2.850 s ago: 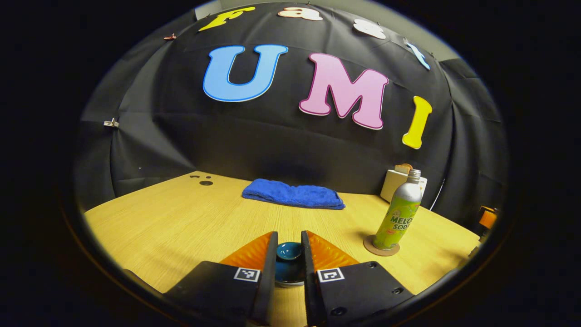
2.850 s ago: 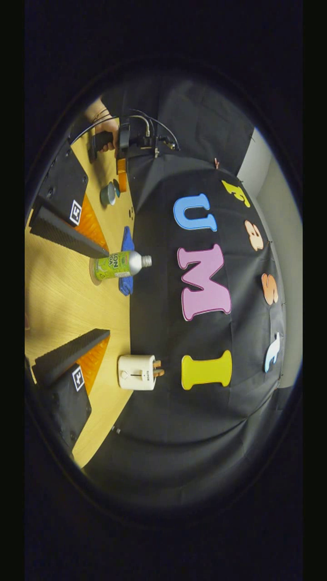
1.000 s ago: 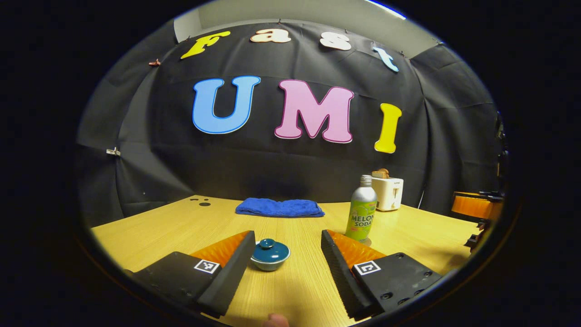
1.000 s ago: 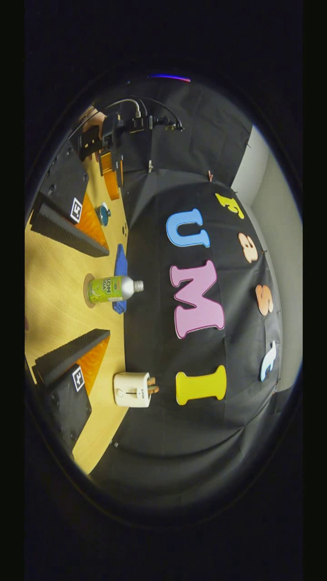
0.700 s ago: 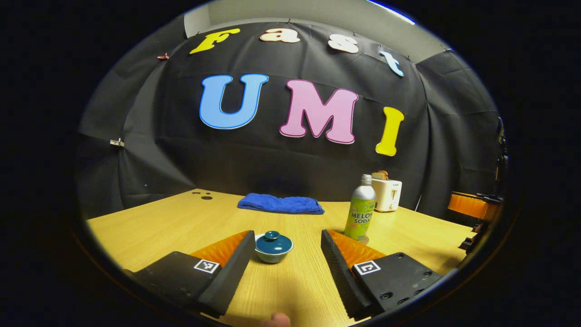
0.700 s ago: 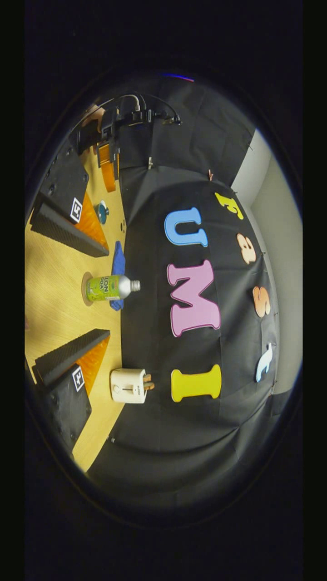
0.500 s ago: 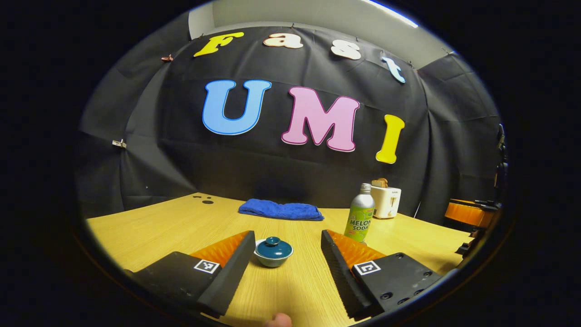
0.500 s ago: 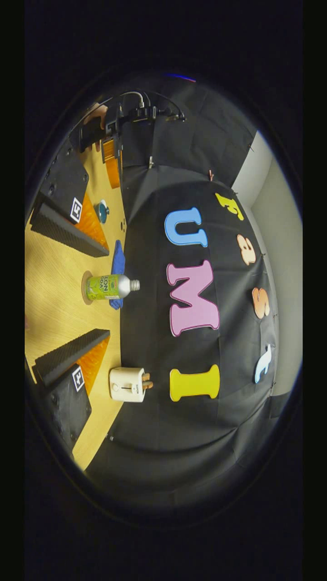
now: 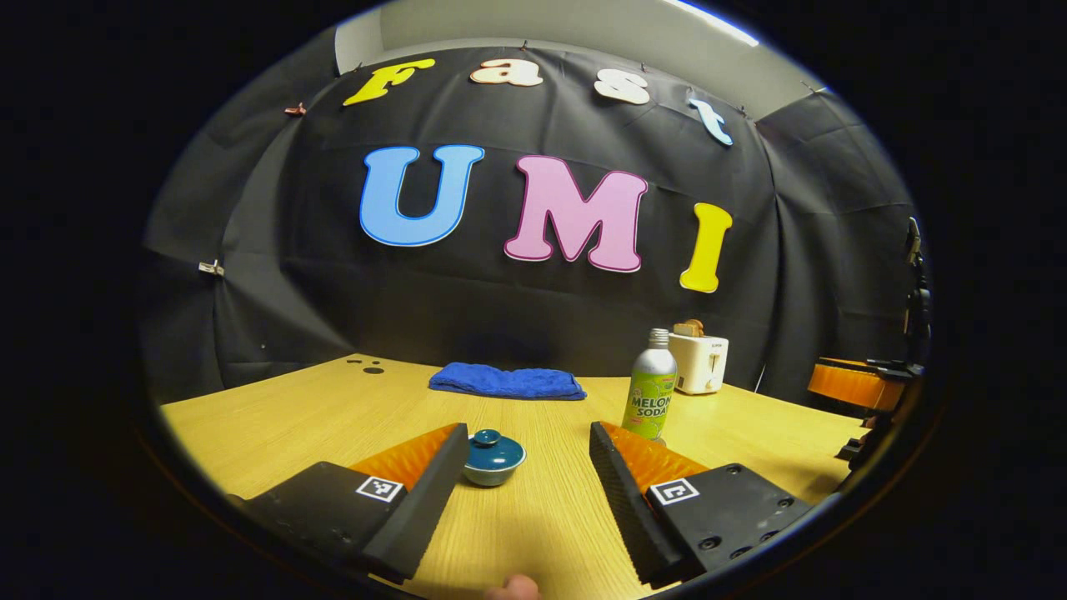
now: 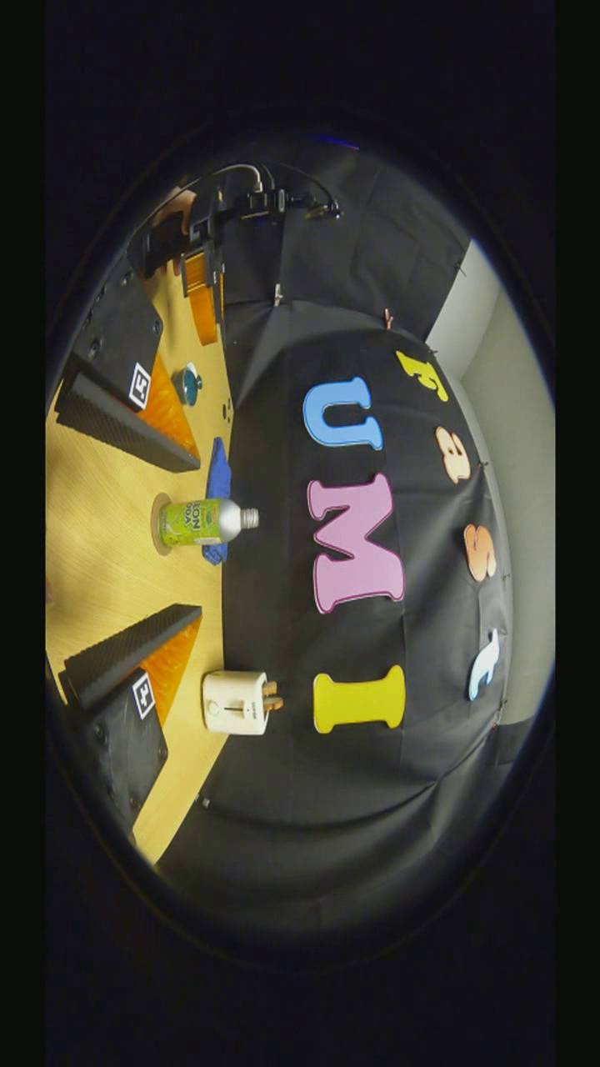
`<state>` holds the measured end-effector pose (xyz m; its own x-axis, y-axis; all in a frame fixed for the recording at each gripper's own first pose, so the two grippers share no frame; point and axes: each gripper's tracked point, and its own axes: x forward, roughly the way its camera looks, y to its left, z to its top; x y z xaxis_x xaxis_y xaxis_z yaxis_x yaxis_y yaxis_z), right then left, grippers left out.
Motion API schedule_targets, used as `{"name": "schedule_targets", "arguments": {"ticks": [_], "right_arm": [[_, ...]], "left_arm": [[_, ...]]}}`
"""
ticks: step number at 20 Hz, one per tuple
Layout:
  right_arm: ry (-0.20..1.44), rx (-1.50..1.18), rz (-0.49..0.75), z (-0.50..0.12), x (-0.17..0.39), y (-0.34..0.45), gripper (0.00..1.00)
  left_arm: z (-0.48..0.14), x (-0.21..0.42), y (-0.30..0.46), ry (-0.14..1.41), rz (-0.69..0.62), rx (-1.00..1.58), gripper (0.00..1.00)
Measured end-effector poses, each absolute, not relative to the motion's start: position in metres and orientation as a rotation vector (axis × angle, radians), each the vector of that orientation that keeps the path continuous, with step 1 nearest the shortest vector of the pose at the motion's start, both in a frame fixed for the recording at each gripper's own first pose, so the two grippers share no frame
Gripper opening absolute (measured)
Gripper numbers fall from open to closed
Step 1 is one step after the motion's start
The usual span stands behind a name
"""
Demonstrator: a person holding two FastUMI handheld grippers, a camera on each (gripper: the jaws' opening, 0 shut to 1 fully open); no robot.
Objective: Open the teacup lid with one hand, grasp the water bottle and pour water into the teacup with the other hand; after pouring, place the water bottle on the coaster and then close the teacup lid.
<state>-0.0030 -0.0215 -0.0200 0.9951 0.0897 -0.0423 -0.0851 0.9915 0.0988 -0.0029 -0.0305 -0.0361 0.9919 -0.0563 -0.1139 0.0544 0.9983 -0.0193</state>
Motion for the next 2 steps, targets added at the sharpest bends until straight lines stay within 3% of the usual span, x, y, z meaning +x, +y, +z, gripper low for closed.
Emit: {"name": "schedule_targets", "arguments": {"ticks": [2], "right_arm": [[0.039, 0.097, 0.087, -0.0179, -0.0035, -0.0217, 0.98]], "left_arm": [[-0.0371, -0.0027, -0.0296, 0.117, -0.055, -0.024, 0.92]]}}
